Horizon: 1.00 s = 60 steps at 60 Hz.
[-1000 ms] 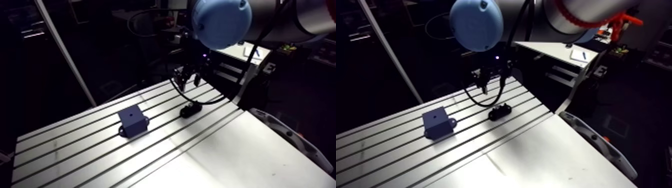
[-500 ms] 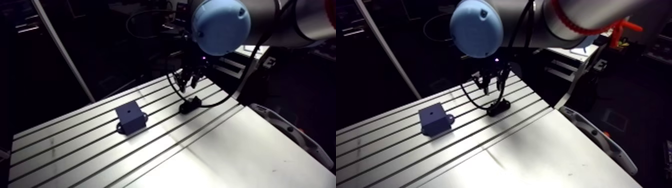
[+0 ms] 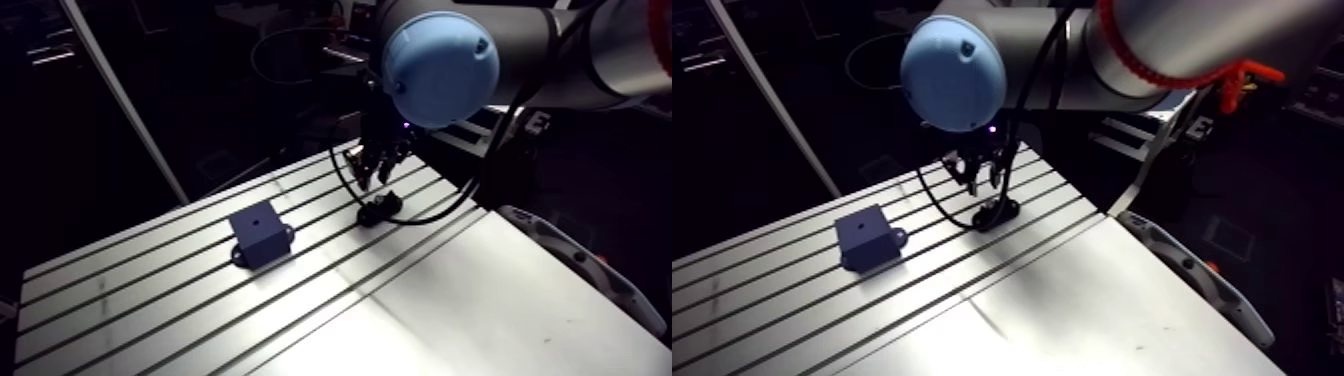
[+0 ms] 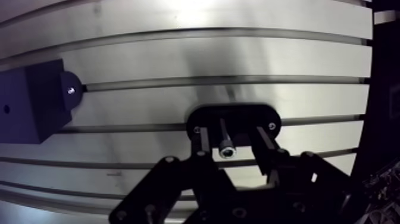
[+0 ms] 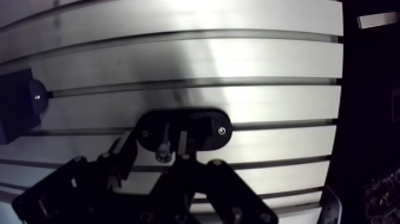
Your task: Pick up the M10 bolt and insert it into the hole until fully seated.
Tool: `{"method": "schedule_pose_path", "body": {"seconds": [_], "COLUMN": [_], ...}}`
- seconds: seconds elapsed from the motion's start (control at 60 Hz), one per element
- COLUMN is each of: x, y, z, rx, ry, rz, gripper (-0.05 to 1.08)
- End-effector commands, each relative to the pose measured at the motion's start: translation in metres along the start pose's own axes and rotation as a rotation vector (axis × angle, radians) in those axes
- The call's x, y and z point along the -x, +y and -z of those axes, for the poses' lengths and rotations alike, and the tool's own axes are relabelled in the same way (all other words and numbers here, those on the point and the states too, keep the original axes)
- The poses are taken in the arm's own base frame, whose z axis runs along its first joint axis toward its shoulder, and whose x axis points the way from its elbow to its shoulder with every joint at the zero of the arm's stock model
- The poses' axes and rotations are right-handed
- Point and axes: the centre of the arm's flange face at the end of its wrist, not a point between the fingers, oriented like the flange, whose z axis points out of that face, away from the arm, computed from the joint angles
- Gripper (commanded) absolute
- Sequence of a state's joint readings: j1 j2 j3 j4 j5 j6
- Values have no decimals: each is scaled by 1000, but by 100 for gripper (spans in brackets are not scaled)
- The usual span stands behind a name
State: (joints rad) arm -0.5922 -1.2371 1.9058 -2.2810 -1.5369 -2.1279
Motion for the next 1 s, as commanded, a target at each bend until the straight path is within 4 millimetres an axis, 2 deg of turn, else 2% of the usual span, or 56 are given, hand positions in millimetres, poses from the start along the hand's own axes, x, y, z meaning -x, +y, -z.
{"method": "schedule_pose_path", "body": {"seconds": [0.017,1.0], "x": [4,9], "y": [-2,0], "z": [-5,-14], "rx": [-6,-14], "ry": [-8,-23], "rz": [-1,18], "gripper": [52,55]}}
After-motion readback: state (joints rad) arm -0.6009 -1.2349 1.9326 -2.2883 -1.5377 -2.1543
